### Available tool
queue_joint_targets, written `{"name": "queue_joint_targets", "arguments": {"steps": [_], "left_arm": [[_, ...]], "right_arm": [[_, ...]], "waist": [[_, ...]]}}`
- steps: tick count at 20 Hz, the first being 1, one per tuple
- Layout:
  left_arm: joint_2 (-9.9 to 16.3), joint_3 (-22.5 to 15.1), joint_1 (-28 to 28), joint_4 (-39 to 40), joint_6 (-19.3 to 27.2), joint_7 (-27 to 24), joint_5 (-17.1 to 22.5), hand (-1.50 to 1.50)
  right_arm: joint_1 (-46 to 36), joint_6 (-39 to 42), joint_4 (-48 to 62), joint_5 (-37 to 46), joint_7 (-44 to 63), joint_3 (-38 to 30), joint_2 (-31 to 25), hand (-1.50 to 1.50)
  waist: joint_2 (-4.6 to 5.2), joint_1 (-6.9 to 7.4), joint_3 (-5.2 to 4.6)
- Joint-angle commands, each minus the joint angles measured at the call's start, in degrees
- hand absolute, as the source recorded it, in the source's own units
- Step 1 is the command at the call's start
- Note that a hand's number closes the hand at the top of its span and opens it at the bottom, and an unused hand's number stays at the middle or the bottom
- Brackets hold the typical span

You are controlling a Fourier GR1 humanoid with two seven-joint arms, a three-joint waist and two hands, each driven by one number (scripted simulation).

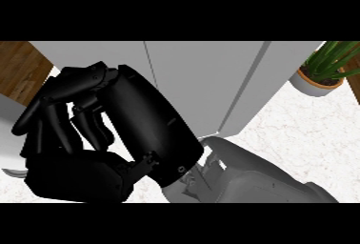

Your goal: Pick up the wine, place it into the cabinet and close the cabinet

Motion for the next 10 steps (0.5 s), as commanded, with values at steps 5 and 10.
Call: {"name": "queue_joint_targets", "arguments": {"steps": [5,10], "left_arm": [[-0.4,5.3,0.4,1.4,-3.8,-0.4,0.0,-1.5],[-2.1,6.4,-0.1,3.3,-4.7,0.7,0.8,-1.5]], "right_arm": [[-8.6,17.1,18.3,-12.9,-5.6,-8.1,0.4,1.5],[-6.7,34.1,21.6,-22.5,1.2,-3.4,-0.1,1.5]], "waist": [[0.43,0.09,0.09],[0.76,-0.09,-0.02]]}}
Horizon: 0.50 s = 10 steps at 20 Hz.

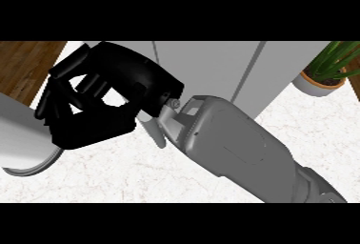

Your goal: Pick up the wine, place it into the cabinet and close the cabinet

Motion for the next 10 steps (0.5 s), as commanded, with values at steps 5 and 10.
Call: {"name": "queue_joint_targets", "arguments": {"steps": [5,10], "left_arm": [[-2.5,3.3,-0.5,3.4,-4.2,-0.7,-0.1,-1.5],[-2.3,7.6,2.5,3.2,-6.3,0.4,0.5,-1.5]], "right_arm": [[-3.0,20.9,12.9,-12.1,3.8,2.4,0.3,1.5],[-6.7,25.2,22.9,-16.5,2.7,-1.8,0.3,1.5]], "waist": [[-0.12,-0.77,0.03],[-0.28,-0.37,0.09]]}}
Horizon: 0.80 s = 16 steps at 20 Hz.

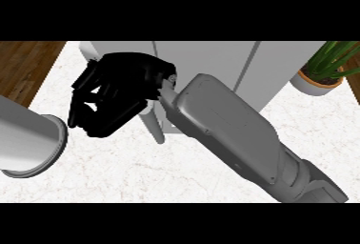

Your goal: Pick up the wine, place it into the cabinet and close the cabinet

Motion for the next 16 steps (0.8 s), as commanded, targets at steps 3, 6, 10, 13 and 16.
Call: {"name": "queue_joint_targets", "arguments": {"steps": [3,6,10,13,16], "left_arm": [[-0.6,5.7,-0.7,3.3,-3.8,-0.1,2.8,-1.5],[-1.9,6.2,0.7,2.7,-4.0,0.3,0.0,-1.5],[-2.9,7.9,-0.9,3.4,-3.7,2.7,1.4,-1.5],[-4.4,8.6,1.0,4.4,-5.8,1.8,-1.1,-1.5],[-5.0,8.6,0.7,1.0,-2.2,4.2,-0.3,-1.5]], "right_arm": [[-2.9,8.8,11.3,-4.7,-2.7,-4.8,0.2,1.5],[-2.7,12.0,14.2,-6.8,-5.6,-4.2,0.2,1.5],[-4.6,11.5,19.2,-6.8,-8.3,-6.2,0.2,1.5],[-5.0,10.7,22.0,-5.2,-10.7,-7.5,0.0,1.5],[-5.1,10.0,22.9,-4.7,-12.8,-8.0,-1.0,1.5]], "waist": [[0.06,-0.82,0.12],[-0.08,-0.59,0.13],[0.03,-0.87,0.11],[-0.02,-0.39,0.08],[-0.01,-0.81,0.16]]}}
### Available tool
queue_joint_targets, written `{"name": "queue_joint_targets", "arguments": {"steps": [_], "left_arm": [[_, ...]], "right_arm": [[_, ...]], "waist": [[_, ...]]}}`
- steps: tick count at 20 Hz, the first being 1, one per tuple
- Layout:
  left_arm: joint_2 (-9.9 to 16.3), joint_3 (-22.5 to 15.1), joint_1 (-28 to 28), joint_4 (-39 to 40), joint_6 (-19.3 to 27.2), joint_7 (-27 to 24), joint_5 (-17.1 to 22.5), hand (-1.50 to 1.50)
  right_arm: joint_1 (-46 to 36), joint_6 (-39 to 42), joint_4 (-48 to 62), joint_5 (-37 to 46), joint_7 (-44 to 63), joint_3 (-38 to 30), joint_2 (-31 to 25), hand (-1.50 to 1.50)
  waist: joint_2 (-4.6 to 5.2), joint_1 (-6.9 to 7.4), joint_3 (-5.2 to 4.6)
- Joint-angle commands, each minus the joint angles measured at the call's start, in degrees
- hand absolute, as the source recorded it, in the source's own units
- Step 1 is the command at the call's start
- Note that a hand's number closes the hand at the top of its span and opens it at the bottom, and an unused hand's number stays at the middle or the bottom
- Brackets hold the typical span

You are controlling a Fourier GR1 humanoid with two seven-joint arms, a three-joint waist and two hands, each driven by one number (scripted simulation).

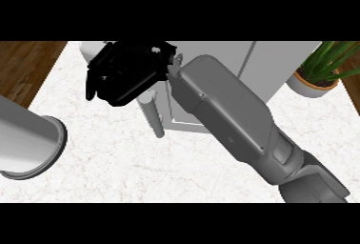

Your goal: Pick up the wine, place it into the cabinet and close the cabinet

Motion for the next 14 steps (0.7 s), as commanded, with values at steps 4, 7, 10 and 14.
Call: {"name": "queue_joint_targets", "arguments": {"steps": [4,7,10,14], "left_arm": [[-1.3,2.6,-1.7,1.0,0.0,-0.7,-0.9,-1.5],[-1.3,3.1,-2.1,0.4,0.1,0.3,0.1,-1.5],[-2.0,3.0,-1.6,-0.3,0.1,0.1,-1.2,-1.5],[-0.6,4.5,-1.2,-1.2,-0.1,1.4,-0.8,-1.5]], "right_arm": [[1.0,-3.0,6.9,3.5,-7.0,-4.7,-5.3,1.5],[0.5,-6.4,6.4,6.1,-10.5,-5.8,-7.5,1.5],[0.5,-7.6,6.4,6.7,-11.8,-6.4,-8.0,1.5],[0.2,-7.7,6.3,6.2,-11.4,-6.8,-8.6,1.5]], "waist": [[1.6,-1.29,0.67],[1.85,-1.88,0.68],[1.86,-1.61,0.63],[1.69,-1.61,0.74]]}}
